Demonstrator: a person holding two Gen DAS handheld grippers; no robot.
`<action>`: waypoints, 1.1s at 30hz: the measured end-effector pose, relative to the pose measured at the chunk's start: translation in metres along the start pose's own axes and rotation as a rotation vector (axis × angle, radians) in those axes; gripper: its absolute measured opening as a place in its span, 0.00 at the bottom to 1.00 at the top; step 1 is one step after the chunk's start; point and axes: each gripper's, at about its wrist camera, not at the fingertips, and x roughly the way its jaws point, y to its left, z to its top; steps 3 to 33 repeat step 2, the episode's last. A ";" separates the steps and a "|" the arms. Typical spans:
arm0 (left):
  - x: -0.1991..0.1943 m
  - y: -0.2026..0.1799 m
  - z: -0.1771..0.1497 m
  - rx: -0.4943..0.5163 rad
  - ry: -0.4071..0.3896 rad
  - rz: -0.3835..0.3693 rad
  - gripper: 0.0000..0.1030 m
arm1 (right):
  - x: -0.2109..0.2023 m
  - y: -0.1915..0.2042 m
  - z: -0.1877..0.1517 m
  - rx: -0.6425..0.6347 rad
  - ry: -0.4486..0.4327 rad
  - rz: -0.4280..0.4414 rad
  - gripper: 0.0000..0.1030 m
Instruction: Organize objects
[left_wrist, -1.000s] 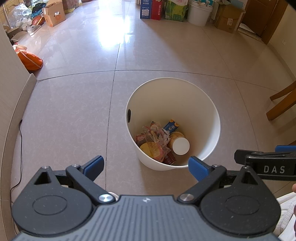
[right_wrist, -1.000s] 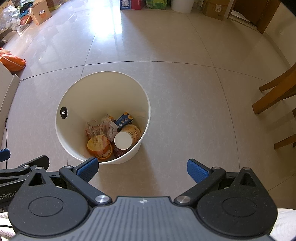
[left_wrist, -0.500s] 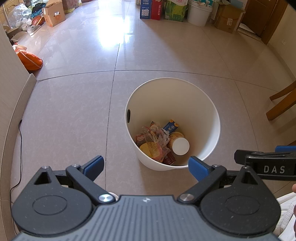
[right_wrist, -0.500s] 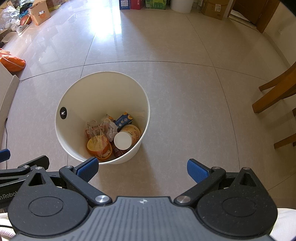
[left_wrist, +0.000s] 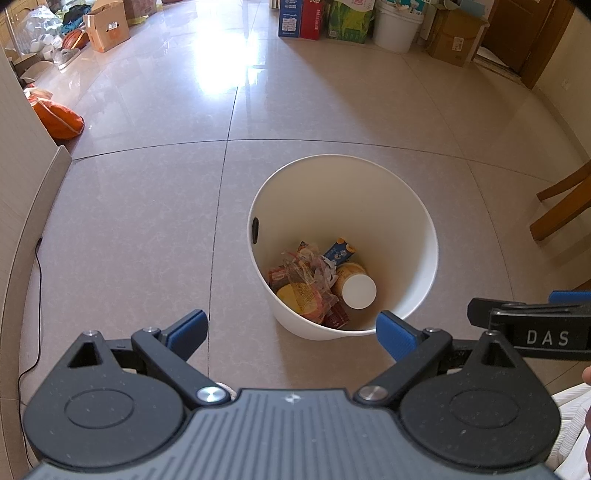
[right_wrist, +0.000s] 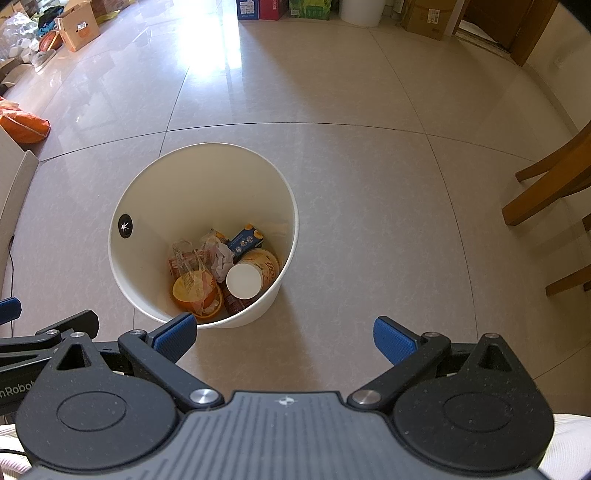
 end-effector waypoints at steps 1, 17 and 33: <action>0.000 0.000 0.000 0.001 0.000 0.000 0.94 | 0.000 0.000 0.000 0.002 -0.001 0.000 1.00; 0.000 0.000 0.000 0.001 0.000 0.000 0.94 | 0.000 0.000 0.000 0.002 0.000 -0.001 1.00; 0.000 0.000 0.000 0.001 0.000 0.000 0.94 | 0.000 0.000 0.000 0.002 0.000 -0.001 1.00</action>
